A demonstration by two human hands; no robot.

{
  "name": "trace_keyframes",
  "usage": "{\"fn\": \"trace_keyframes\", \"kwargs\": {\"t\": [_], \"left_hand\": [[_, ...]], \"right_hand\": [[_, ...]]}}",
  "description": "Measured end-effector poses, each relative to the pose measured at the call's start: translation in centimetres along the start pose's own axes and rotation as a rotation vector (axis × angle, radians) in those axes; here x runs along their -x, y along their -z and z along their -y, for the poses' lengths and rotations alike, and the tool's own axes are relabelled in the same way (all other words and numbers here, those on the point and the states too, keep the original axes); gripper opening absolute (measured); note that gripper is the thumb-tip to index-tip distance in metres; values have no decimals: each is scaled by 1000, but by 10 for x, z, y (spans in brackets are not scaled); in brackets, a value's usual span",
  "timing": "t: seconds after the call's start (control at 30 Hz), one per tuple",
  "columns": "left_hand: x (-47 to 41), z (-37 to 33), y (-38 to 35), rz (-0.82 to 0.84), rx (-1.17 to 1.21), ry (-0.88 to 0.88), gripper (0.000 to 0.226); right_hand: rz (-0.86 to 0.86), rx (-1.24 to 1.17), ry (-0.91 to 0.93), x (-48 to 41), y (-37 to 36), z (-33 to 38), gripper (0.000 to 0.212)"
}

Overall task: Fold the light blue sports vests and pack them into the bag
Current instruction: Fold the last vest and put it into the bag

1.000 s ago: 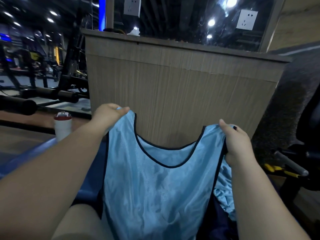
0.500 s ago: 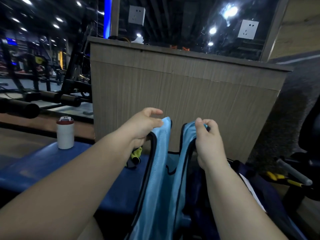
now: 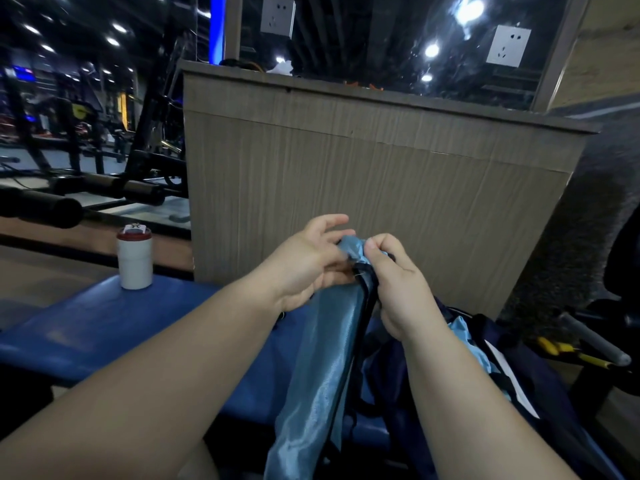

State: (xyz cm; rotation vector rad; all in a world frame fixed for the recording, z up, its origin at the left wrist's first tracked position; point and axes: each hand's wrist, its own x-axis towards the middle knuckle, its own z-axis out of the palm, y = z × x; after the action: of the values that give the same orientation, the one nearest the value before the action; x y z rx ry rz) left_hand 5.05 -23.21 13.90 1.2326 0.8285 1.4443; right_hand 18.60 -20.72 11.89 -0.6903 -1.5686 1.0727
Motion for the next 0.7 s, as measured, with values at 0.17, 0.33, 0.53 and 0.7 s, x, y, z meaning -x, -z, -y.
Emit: {"fn": "trace_keyframes", "kwargs": {"t": [0.17,0.33,0.53,0.7], "left_hand": [[3,6,6,-116,-486,-183,34],[2,9,15,-327,-840,-282,26],[-7,4,16,-262,-824,-296,27],[-14,8,14,-242,-887,-312,34]], "right_hand": [[77,-199,8,2,1,-3,25],[111,-310,-10,5,7,-1,25],[195,-171,84,1,8,-8,26],[77,220,37,1,5,-8,52]]}}
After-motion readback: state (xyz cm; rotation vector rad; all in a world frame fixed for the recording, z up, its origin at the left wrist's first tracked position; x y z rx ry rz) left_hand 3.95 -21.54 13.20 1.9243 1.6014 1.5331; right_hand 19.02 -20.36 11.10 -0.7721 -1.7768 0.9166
